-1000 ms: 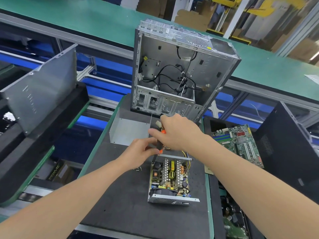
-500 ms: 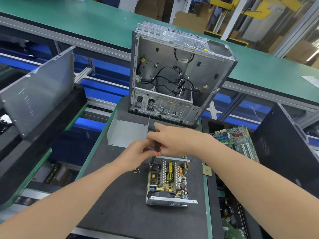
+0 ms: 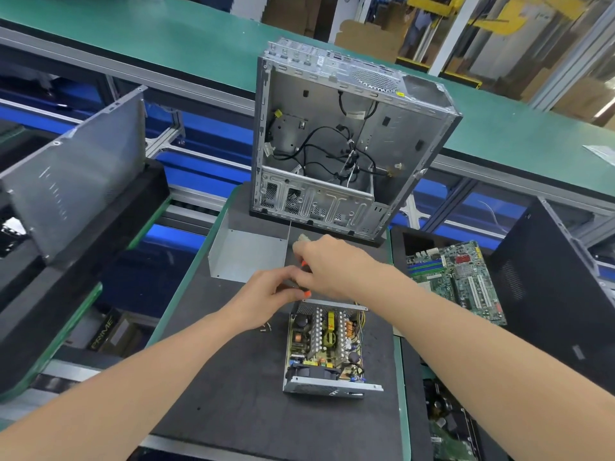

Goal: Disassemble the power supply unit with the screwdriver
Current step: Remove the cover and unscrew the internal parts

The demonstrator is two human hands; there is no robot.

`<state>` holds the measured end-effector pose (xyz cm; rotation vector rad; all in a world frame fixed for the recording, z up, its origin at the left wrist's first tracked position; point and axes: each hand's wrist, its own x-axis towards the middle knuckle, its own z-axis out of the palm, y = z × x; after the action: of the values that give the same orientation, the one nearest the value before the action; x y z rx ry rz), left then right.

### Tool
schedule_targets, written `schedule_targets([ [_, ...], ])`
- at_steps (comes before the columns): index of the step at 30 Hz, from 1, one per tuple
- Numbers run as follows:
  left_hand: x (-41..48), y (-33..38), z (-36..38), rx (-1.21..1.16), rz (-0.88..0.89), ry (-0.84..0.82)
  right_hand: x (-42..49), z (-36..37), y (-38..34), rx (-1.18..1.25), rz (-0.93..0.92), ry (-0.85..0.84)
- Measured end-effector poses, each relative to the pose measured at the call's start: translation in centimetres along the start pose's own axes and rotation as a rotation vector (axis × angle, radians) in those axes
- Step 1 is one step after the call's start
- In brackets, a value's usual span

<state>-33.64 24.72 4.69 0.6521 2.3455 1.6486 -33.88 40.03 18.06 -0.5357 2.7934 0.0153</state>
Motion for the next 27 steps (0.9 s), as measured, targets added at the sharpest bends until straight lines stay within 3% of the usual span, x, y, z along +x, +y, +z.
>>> schedule_targets([
  [4,0.0,-0.1,0.0,0.025,-0.014,0.011,0.0,-1.0,1.4,-0.052,-0.223,-0.137],
  [10,0.1,-0.4,0.2,0.078,-0.018,0.007,0.3,-0.3,2.0,-0.081,-0.388,-0.114],
  [14,0.1,-0.2,0.2,0.077,-0.012,0.007,-0.1,-0.2,1.2,-0.009,-0.292,-0.034],
  [17,0.1,-0.3,0.2,0.072,-0.015,0.0,-0.4,0.4,0.0,-0.021,0.026,0.205],
  [19,0.1,-0.5,0.1,0.075,-0.023,0.005,-0.4,0.9,-0.9,-0.135,0.186,0.243],
  [22,0.1,-0.6,0.1,0.049,-0.006,-0.012,-0.2,1.1,-1.2,-0.094,0.173,0.121],
  [27,0.2,-0.4,-0.1,0.024,0.014,-0.044,0.2,-0.5,0.5,-0.016,-0.09,-0.065],
])
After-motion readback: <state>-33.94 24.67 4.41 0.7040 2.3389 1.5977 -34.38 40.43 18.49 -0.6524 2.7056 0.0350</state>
